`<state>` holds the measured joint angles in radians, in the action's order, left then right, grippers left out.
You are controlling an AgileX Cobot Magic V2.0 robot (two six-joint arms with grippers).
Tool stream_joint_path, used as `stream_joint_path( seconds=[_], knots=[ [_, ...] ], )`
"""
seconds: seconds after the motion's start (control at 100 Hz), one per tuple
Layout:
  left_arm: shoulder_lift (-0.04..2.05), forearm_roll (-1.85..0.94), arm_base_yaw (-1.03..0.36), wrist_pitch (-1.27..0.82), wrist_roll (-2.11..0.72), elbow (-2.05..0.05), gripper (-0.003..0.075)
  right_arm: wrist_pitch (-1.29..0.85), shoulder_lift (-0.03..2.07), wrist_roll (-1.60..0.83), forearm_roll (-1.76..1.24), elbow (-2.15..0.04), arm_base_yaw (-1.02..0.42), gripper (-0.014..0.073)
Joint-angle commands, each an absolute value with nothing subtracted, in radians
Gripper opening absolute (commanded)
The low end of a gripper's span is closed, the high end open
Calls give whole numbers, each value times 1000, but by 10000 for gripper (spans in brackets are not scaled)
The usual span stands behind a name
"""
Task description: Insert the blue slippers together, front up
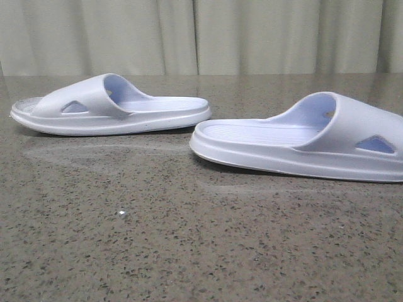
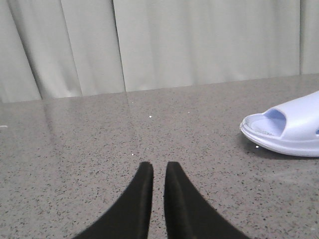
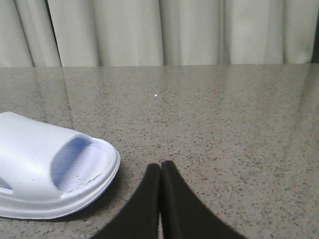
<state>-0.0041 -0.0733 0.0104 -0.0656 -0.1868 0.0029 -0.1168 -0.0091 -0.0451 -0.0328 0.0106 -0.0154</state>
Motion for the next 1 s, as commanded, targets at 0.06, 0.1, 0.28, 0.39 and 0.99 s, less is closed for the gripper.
stream_joint_path(
  seconds=[0.06,0.1,0.28,0.39,0.99],
  knots=[
    [-34,-88,2,27,-180,11,15,-28,-30,-50,-24,32,-13,-89],
    [-34,-88,2,27,-180,11,15,-28,-30,-50,-24,32,-13,-89],
    [-34,-88,2,27,-180,11,15,-28,-30,-50,-24,32,-13,-89],
    [-34,-88,2,27,-180,11,15,-28,-30,-50,-24,32,-13,-89],
    [-34,-136,2,27,-180,11,15,64,-30,-50,-171,32,-13,-89]
  ],
)
